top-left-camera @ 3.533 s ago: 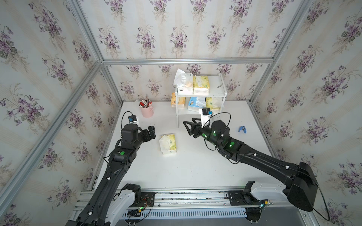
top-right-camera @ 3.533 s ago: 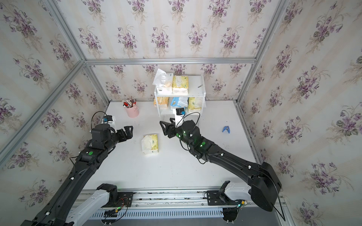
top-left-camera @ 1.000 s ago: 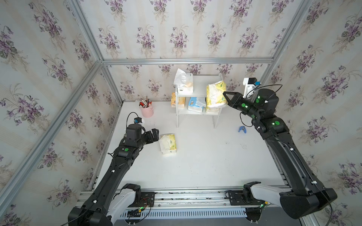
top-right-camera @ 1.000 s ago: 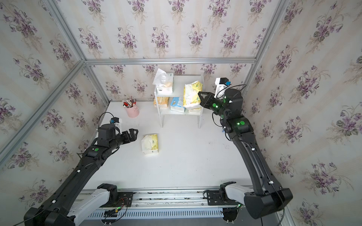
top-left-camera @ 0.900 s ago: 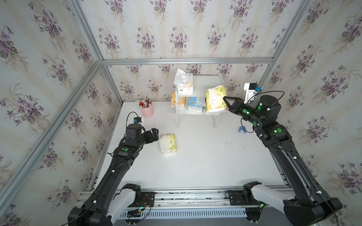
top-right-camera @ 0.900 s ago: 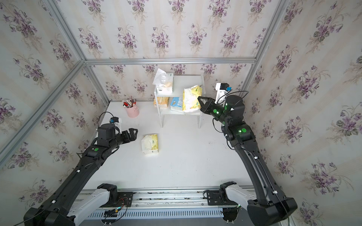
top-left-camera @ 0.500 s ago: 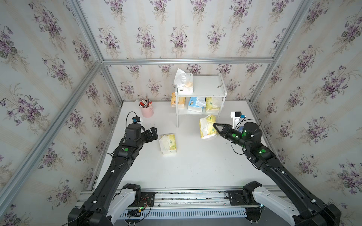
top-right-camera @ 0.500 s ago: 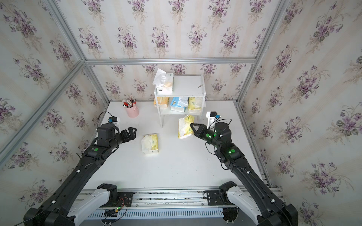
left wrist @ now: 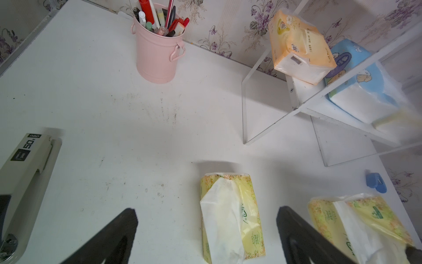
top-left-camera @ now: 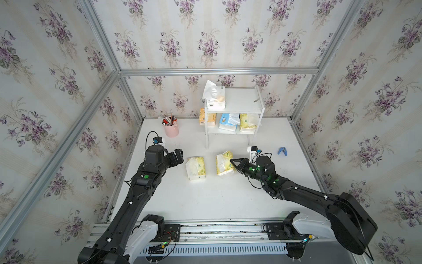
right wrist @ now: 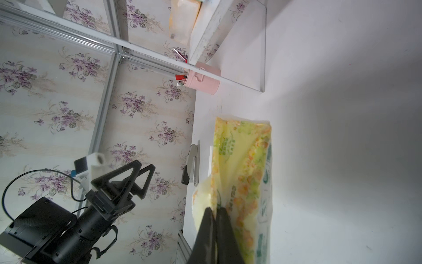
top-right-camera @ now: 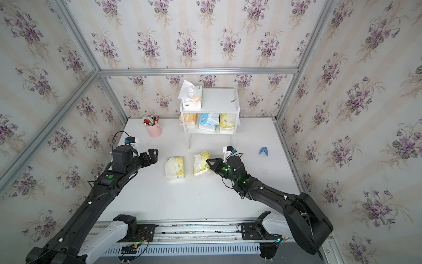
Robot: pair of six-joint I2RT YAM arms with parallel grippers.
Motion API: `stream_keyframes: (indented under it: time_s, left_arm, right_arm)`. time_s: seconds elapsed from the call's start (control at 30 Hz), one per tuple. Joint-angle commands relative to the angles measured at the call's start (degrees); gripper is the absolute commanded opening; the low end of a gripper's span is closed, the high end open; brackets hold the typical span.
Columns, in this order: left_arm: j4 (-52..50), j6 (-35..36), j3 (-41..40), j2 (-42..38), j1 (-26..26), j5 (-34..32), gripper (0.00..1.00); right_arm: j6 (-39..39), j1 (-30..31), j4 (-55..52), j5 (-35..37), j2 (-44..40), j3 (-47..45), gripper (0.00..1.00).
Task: Remove the tissue boxes from the shelf
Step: Place the box of tissues at the center of the board.
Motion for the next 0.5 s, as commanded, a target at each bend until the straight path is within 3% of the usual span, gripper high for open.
stream_keyframes:
  time_s: [0.0, 0.47]
  left_arm:
    - [-0.3, -0.49, -0.05, -0.04, 0.09, 0.03, 0.99]
    - [0.14, -1.26, -0.68, 0.95, 0.01, 0.46, 0.99]
  right_arm:
    - [3.12, 0.56, 11.59, 0.36, 5.03, 0.04, 0.0]
    - [8.22, 2.08, 27.18, 1.27, 26.03, 1.06, 0.0]
